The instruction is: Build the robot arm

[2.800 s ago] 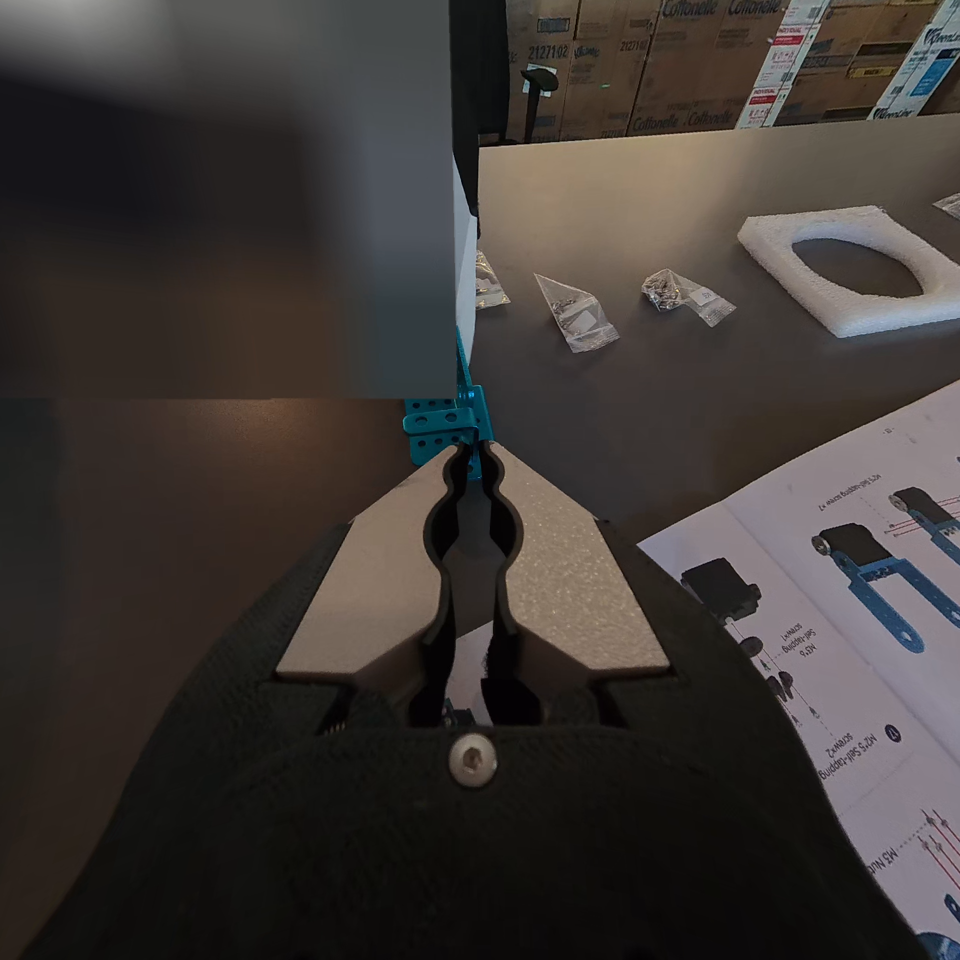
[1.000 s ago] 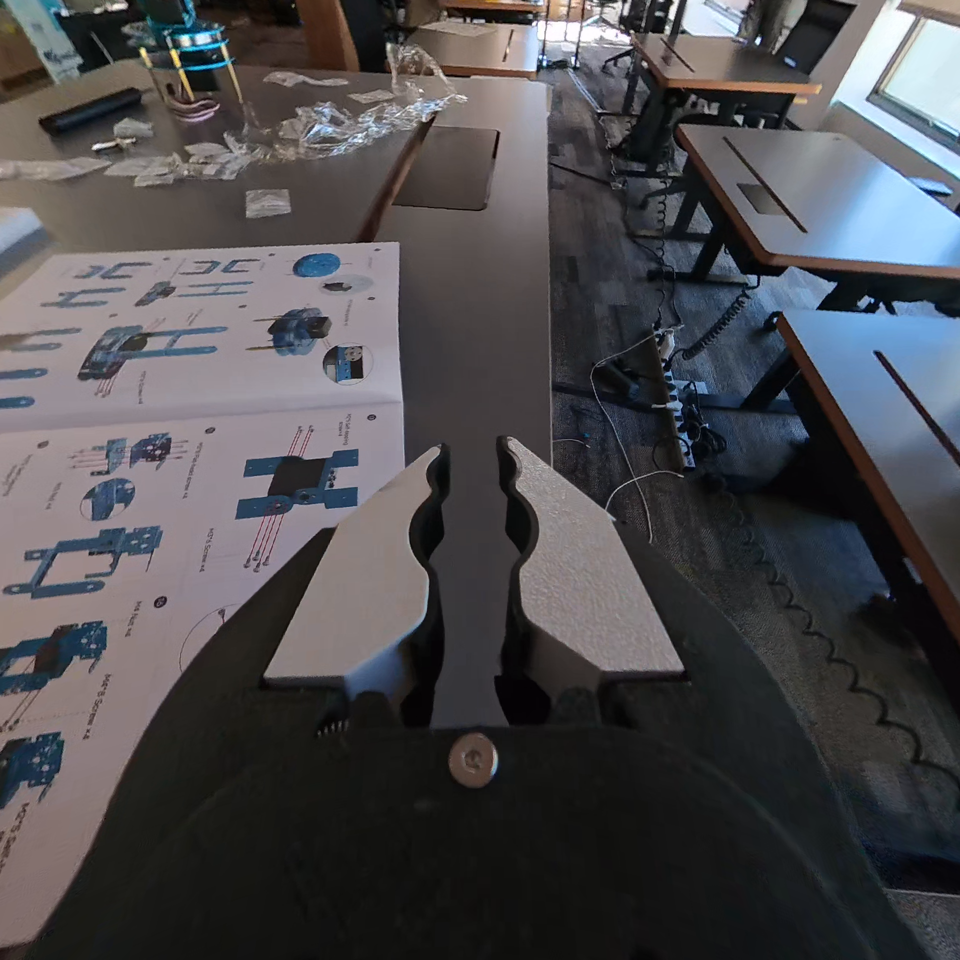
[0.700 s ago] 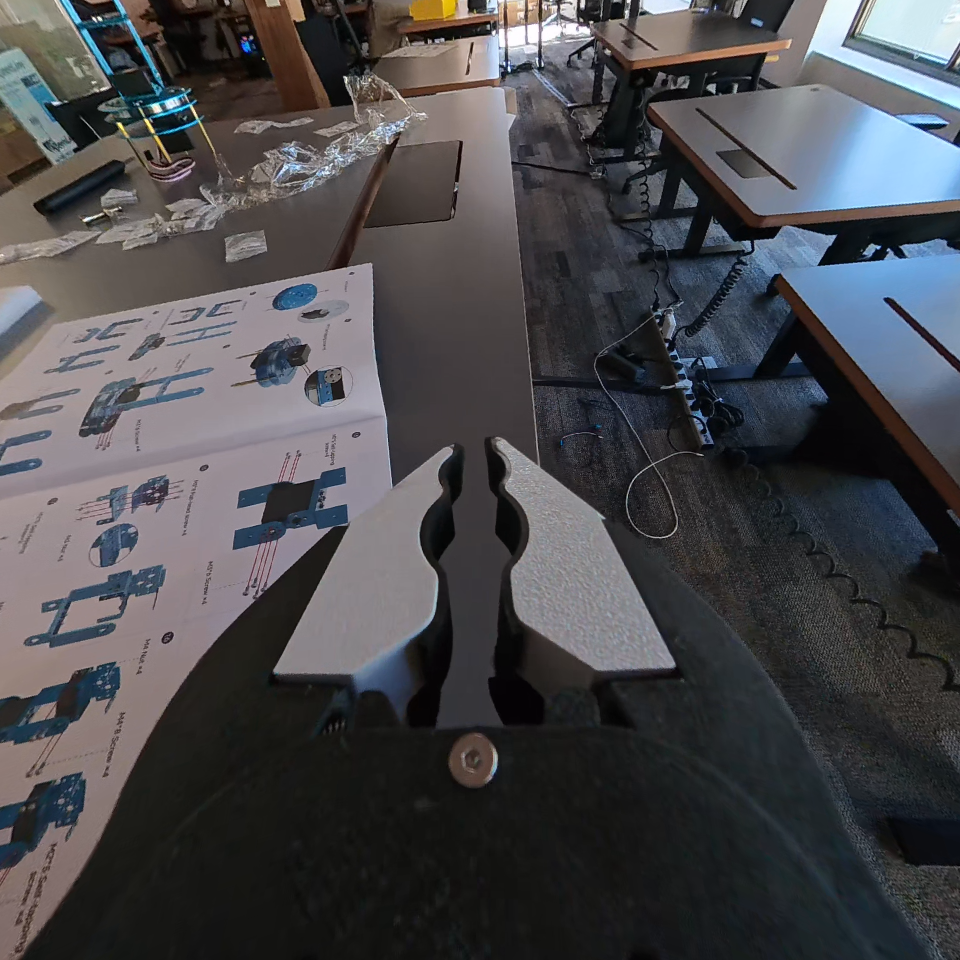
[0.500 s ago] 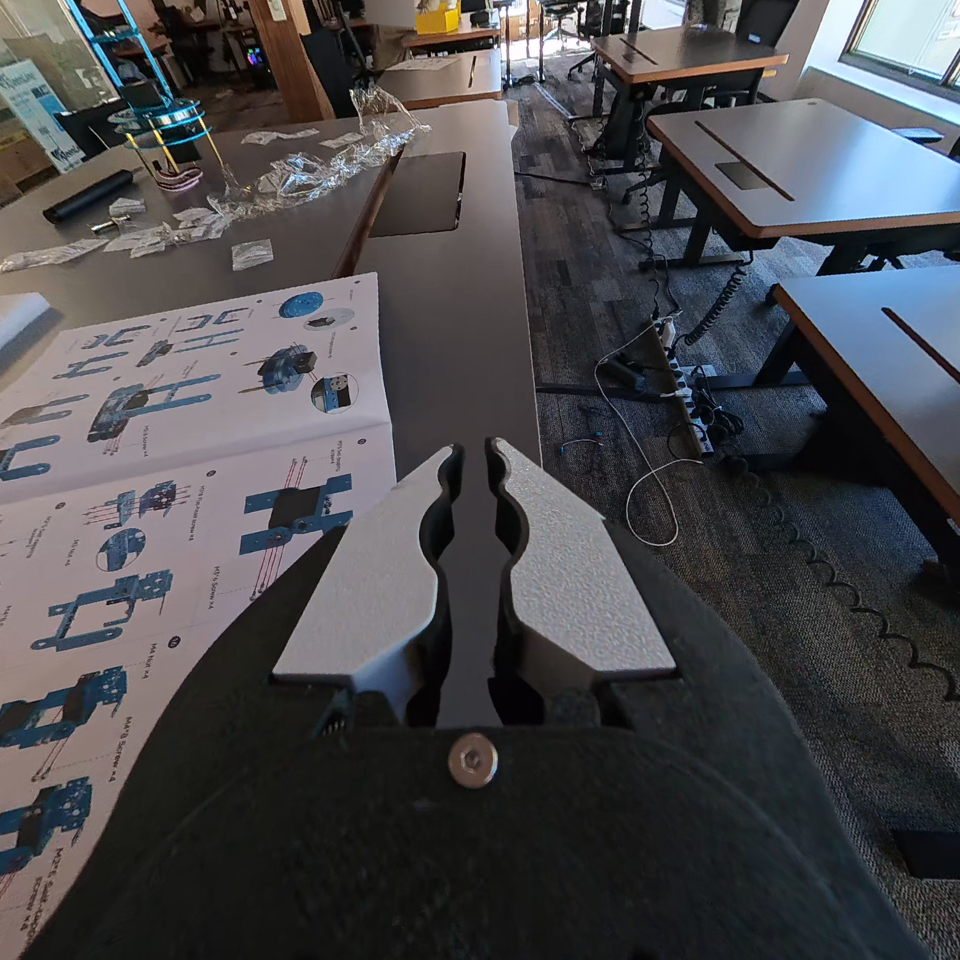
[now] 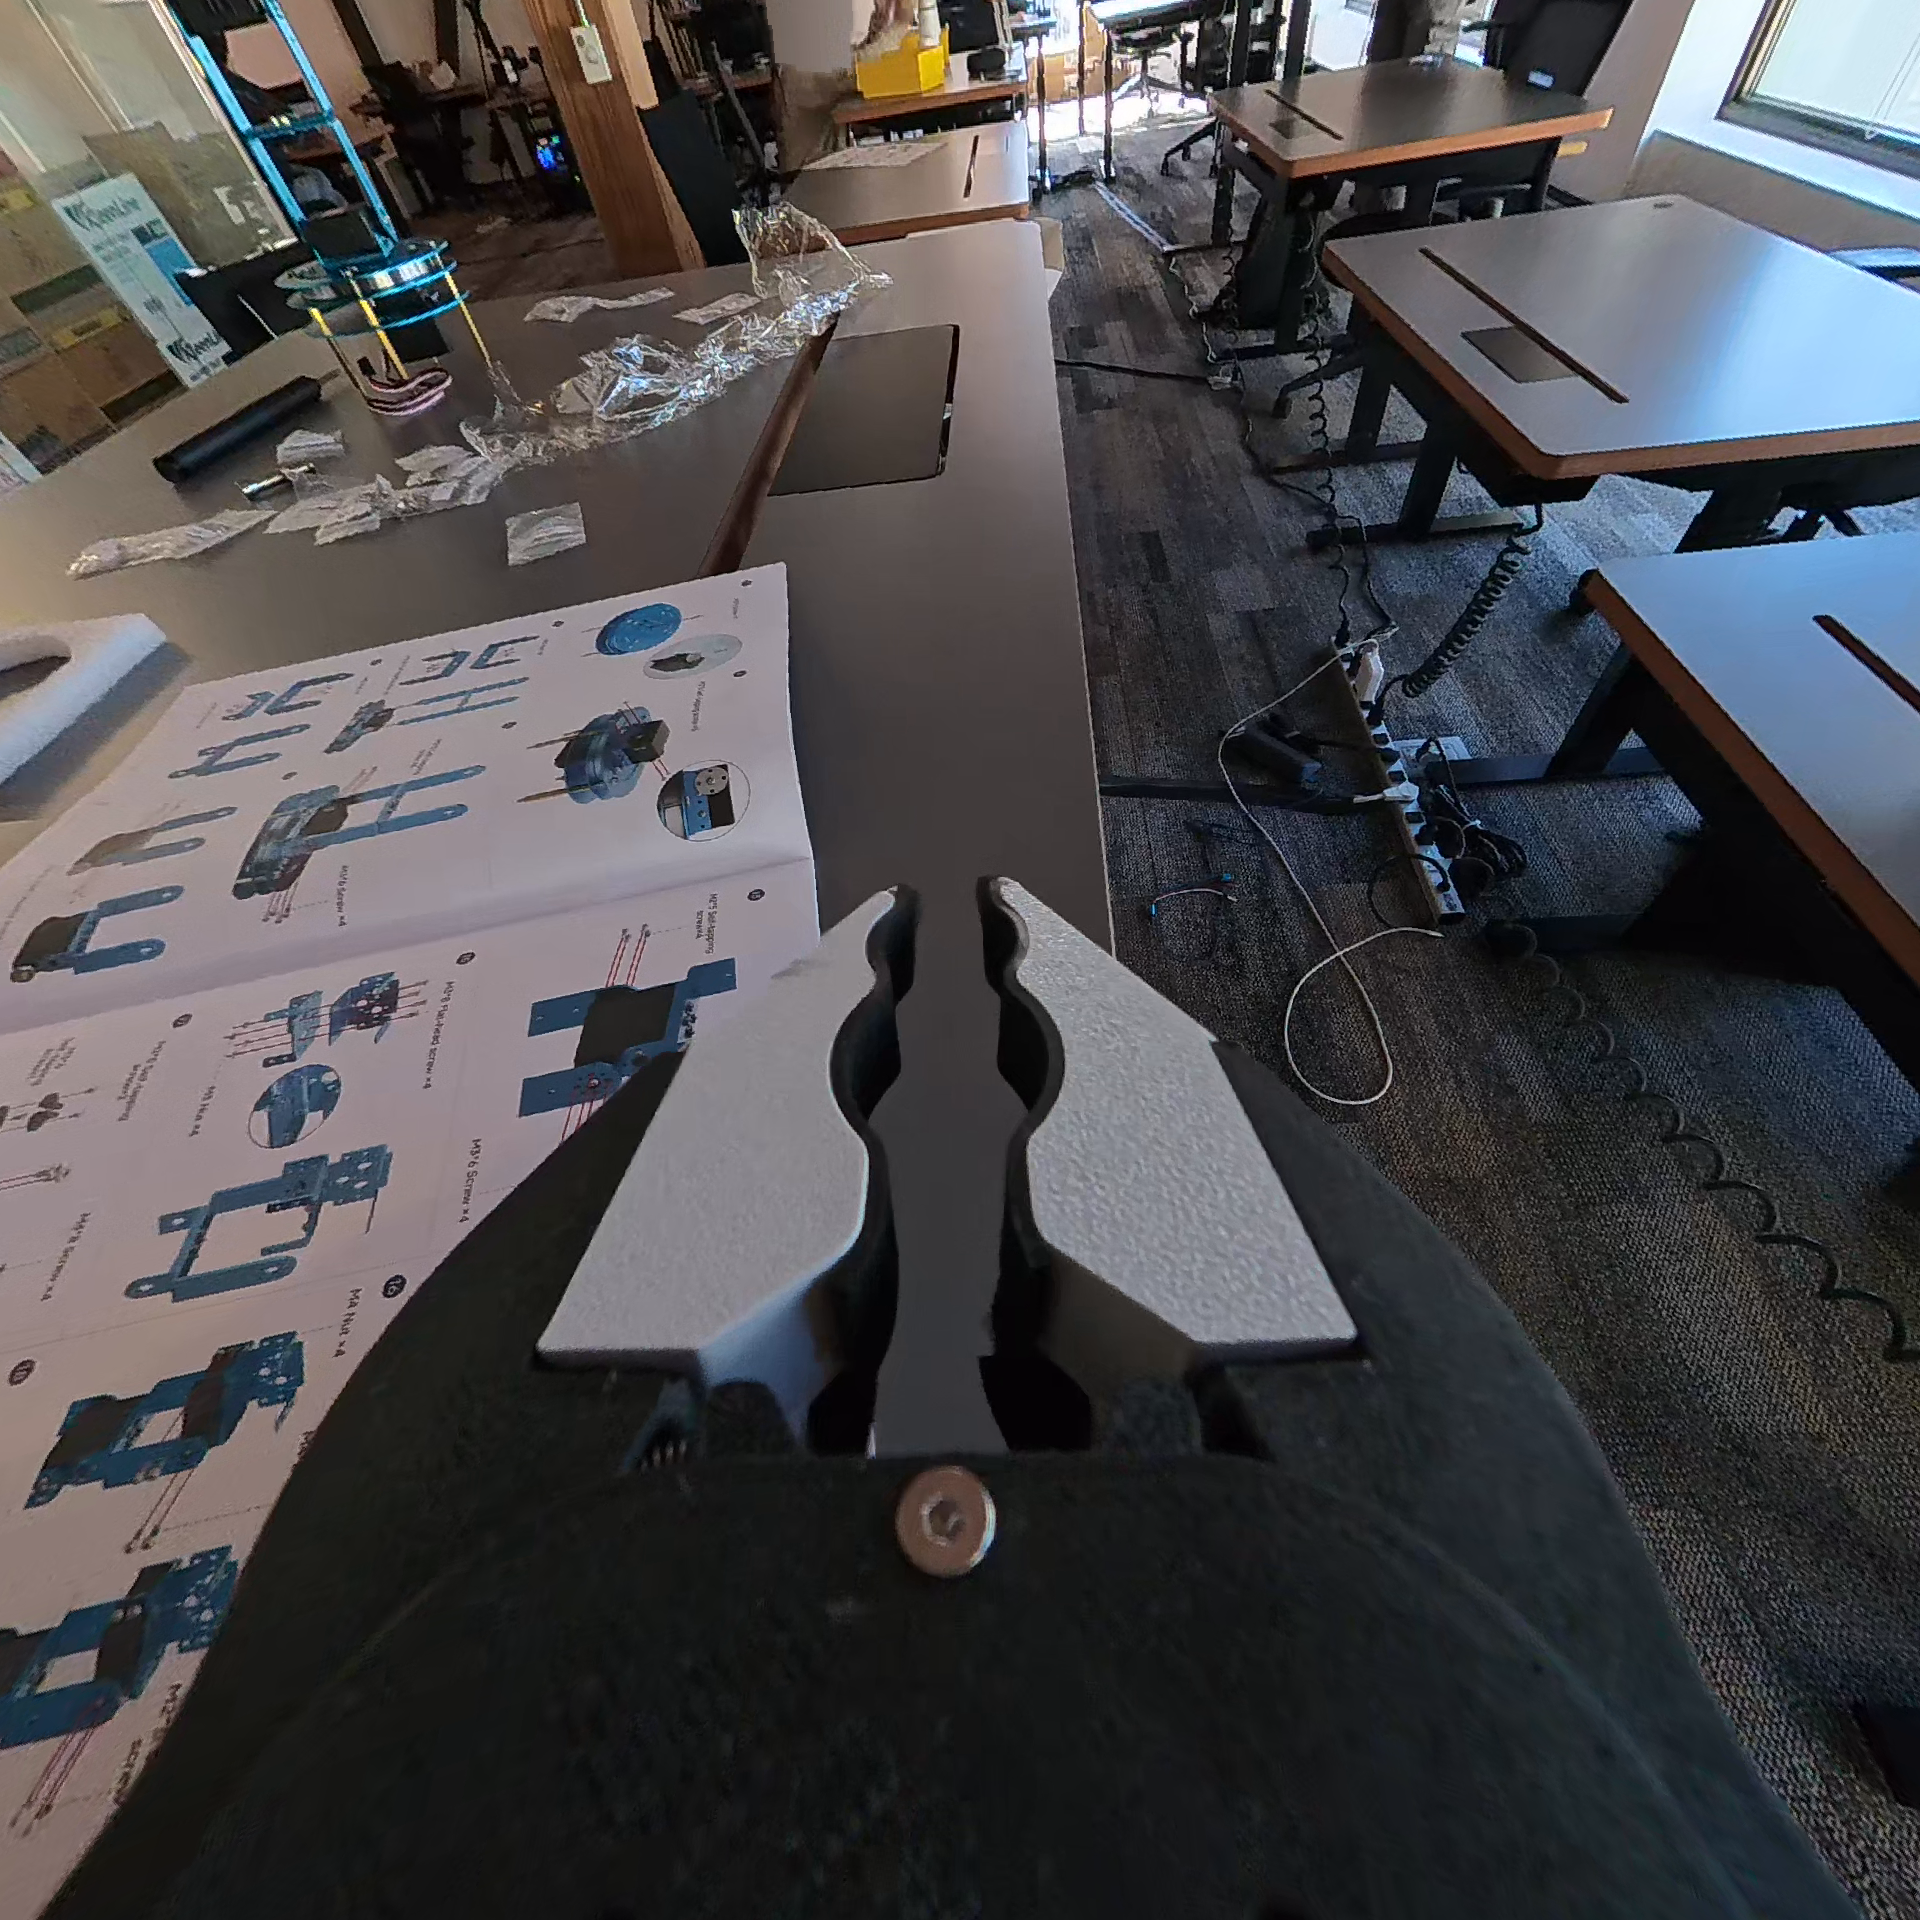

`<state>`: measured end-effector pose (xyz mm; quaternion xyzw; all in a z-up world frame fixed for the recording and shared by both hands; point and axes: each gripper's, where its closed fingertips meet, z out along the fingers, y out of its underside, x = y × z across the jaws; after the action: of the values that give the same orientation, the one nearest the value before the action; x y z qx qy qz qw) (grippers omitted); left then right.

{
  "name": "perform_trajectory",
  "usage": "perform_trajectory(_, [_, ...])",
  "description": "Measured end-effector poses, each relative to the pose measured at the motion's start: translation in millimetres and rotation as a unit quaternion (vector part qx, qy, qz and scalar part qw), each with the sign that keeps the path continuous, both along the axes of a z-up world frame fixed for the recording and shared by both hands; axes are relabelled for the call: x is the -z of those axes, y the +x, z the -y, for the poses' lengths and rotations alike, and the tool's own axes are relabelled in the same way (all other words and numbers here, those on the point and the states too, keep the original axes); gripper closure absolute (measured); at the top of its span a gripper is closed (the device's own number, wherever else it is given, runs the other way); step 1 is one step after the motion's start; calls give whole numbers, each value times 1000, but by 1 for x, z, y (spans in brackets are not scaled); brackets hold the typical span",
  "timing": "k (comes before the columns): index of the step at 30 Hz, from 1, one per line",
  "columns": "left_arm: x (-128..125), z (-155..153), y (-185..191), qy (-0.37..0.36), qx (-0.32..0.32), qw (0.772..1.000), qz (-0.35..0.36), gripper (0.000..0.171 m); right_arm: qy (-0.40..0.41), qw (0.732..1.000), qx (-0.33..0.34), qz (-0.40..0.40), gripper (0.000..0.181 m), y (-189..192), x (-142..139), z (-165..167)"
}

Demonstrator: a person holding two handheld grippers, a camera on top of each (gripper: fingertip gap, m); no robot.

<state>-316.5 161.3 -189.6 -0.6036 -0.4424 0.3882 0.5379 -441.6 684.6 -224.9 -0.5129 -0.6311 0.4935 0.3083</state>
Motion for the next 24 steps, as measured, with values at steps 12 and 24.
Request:
perform_trajectory(12, [3,13,2,-4,-4,1000,7,123,-4,1000,-12,2,164,1,1,5])
perform_trajectory(24, [2,17,5,-8,-8,1000,5,124,-13,999,-42,-3,151,3,-2,16])
